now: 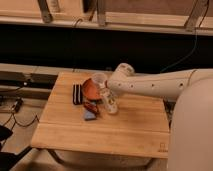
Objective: Knock the bottle over
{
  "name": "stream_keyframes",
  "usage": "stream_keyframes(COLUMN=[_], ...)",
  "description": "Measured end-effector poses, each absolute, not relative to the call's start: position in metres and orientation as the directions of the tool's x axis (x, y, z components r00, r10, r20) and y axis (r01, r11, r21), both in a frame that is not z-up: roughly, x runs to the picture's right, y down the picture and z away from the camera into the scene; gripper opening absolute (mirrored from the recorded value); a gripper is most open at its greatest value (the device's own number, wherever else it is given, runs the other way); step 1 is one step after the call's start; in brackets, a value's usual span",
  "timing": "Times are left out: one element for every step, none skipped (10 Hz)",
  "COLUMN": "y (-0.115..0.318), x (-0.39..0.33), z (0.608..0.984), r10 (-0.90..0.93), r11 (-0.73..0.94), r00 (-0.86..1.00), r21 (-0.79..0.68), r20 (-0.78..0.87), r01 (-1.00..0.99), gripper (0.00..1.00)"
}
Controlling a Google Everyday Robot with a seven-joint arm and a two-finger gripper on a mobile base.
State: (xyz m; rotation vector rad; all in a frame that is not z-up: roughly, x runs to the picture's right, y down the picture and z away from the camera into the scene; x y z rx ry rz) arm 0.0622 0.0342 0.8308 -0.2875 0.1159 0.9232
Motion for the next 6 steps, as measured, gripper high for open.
stream_keyframes(y=[0.017,-0.006,-0.027,-0.05,-0.065,-0.07], x=[0.068,0.089,0.122,0.178,0.24,0.276], z=[0.832,0.828,0.821,0.807,0.786,0.771], r10=[0.795,0.825,0.86,0.905,0.949,0.97], r11=[0.551,0.526,0.485,0.41,0.304,0.23], r00=[0.576,0.539,0.486,0.399,0.283,0.205], r21=[-0.173,-0.117,-0.048,0.053,0.152,0.207], r20=[-0.19,-0.167,-0.156,-0.15,-0.141,-0.132], r01=[-0.817,-0.842,-0.873,-0.911,-0.941,-0.951], gripper=[0.0,0.0,0.0,0.0,0.05,0.08])
